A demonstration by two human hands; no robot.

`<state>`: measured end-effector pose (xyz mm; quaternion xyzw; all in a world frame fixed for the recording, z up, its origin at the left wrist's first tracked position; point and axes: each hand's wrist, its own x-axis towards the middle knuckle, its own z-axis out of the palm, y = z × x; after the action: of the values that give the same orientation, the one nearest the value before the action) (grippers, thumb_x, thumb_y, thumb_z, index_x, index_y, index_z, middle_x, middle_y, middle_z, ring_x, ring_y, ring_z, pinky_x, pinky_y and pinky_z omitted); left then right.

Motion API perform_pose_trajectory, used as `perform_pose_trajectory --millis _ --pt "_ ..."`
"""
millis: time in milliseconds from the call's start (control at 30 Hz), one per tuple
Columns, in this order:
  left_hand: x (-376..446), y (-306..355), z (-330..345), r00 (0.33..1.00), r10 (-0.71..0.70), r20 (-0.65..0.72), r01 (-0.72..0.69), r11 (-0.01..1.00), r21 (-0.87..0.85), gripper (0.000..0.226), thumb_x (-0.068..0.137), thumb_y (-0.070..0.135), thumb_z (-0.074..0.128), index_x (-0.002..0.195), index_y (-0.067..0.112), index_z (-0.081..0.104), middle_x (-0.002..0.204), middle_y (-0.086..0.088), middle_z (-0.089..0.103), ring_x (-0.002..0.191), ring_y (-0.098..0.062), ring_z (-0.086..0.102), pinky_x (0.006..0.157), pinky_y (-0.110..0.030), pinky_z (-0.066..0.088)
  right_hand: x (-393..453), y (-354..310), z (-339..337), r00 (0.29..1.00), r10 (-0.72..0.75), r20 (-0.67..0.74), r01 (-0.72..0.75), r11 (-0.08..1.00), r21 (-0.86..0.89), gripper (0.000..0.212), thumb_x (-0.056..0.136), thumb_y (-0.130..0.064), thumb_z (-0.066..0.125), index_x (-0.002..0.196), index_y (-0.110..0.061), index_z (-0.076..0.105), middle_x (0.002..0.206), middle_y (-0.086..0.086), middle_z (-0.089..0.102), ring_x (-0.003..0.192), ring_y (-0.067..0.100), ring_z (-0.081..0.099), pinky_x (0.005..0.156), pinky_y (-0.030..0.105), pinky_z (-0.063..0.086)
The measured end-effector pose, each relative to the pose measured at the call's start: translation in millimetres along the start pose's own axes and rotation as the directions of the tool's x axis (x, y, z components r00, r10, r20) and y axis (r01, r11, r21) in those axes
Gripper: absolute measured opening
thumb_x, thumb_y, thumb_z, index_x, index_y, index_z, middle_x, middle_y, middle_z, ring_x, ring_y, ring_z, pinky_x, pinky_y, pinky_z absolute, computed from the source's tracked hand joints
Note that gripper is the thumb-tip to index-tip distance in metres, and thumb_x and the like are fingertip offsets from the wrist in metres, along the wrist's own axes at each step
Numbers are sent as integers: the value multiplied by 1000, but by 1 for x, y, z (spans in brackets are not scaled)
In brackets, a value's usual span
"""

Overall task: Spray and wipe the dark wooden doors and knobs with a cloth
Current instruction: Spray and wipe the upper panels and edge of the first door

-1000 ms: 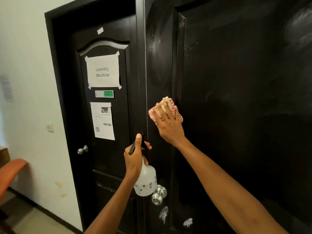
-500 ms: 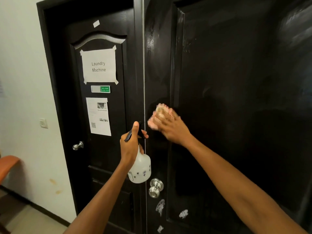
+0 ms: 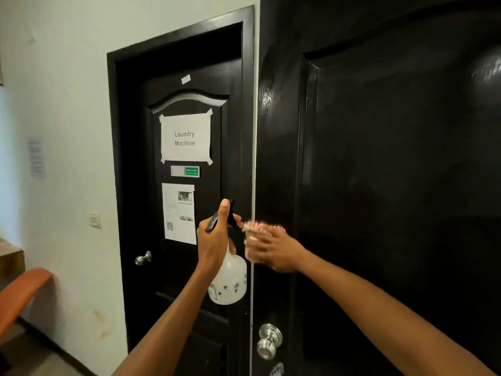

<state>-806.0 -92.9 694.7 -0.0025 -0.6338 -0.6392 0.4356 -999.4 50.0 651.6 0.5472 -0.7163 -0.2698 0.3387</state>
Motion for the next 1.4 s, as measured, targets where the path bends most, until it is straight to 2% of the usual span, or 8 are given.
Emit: perform_pose_trajectory --millis 100,200,433,667,800,1000,1233,1400 --pt "-5 0 -5 1000 -3 17 2 1000 17 61 102 56 48 88 3 75 83 -12 76 43 -24 57 42 -30 46 -25 -11 14 986 -136 99 141 989 -46 62 94 -34 58 153 -31 39 165 0 28 156 27 5 115 52 -30" --pt "-5 5 -6 999 -14 41 15 1000 -18 61 102 57 49 89 3 75 83 -14 76 41 -25 54 41 -30 45 -24 33 -13 994 77 -80 -87 988 -129 59 98 -38 42 155 -28 36 165 5 29 155 32 12 123 61 0" --pt "-25 -23 -12 997 -4 82 3 1000 8 63 100 57 48 91 1 74 85 -15 76 39 -20 54 39 -28 44 29 62 -62 615 656 -438 -658 733 173 59 104 -32 40 161 -21 25 168 9 17 155 36 9 122 64 4" --pt "-62 -79 -21 987 -102 127 102 995 7 78 95 71 52 88 -5 70 79 -31 69 40 -27 53 41 -29 45 -21 -91 67 987 162 -19 -161 986 50 76 95 -23 40 163 -25 7 170 7 -6 154 33 -15 119 57 -21" --pt "-85 -99 -21 972 -184 146 181 983 38 61 102 54 49 88 0 73 81 -20 73 45 -27 55 40 -29 44 -71 -145 118 961 -66 270 54 997 52 76 101 -32 48 162 -31 3 167 -3 -15 152 24 -23 105 53 -41" --pt "-97 -106 -21 958 -236 161 229 971 65 60 102 52 48 89 0 74 84 -17 76 40 -17 53 39 -27 42 -102 -120 103 990 128 58 -130 991 27 74 87 -23 46 159 -28 31 167 1 22 156 29 11 121 58 -15" --pt "-90 -109 -13 955 -239 175 232 971 57 61 101 56 48 88 2 75 84 -15 76 39 -21 51 40 -28 44 -59 -3 -3 533 789 -305 -792 592 148 65 102 -24 46 162 -21 20 168 7 18 155 36 14 121 67 4" --pt "-93 -119 -7 955 -233 186 224 972 64 61 101 56 47 86 3 75 83 -14 77 38 -21 51 43 -30 45 -58 -44 19 465 828 -314 -826 533 183 63 104 -24 44 162 -17 20 169 6 16 155 35 9 120 68 9"
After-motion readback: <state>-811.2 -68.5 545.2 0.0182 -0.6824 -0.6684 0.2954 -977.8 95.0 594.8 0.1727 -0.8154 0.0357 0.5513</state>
